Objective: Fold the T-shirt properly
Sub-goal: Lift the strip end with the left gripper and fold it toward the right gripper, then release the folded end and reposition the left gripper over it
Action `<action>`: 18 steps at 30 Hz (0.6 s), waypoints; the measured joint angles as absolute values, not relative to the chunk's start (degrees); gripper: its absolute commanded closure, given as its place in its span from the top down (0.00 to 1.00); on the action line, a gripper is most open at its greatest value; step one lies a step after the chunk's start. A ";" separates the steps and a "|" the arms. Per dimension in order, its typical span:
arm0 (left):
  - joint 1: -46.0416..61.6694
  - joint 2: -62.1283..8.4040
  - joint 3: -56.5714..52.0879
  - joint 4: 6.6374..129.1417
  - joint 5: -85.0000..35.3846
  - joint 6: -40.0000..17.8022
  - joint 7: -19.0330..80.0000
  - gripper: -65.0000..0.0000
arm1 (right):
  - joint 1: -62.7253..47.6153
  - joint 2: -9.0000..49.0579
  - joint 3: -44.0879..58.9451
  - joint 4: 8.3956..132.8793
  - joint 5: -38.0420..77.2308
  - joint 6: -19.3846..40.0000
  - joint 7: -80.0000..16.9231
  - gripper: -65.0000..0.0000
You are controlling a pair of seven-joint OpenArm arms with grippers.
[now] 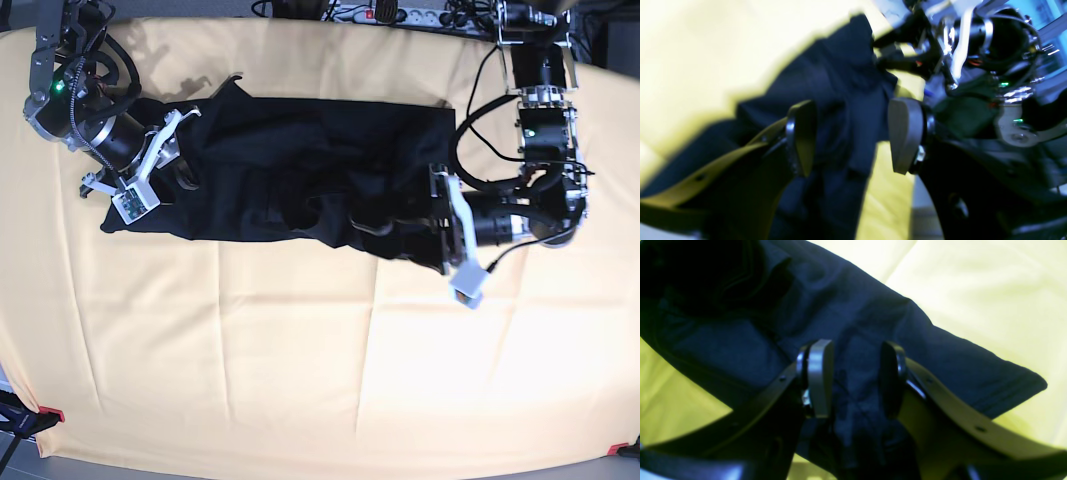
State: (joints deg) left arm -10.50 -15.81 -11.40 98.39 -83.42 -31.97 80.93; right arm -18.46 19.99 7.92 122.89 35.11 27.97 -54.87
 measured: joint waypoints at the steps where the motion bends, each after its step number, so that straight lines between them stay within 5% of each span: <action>1: -11.27 -16.38 -14.72 100.09 -83.70 -32.75 80.84 0.55 | -18.44 20.01 7.92 122.89 35.11 27.97 -54.87 0.40; 7: -11.40 -22.44 -30.98 103.46 -83.57 -34.94 80.86 0.55 | -18.44 19.99 7.92 122.87 35.11 28.05 -54.87 0.40; 14: -2.39 -25.71 -31.27 103.24 -78.67 -34.98 80.86 0.55 | -18.44 19.99 7.92 122.87 35.57 28.08 -54.78 0.40; 16: -0.60 -25.61 -30.70 103.09 -74.87 -35.00 80.01 0.41 | -18.44 19.99 7.92 122.87 35.55 28.08 -54.76 0.40; 18: 0.97 -25.26 -30.41 103.02 -69.95 -33.63 76.66 0.04 | -18.44 20.01 7.92 122.87 35.53 28.05 -54.61 0.40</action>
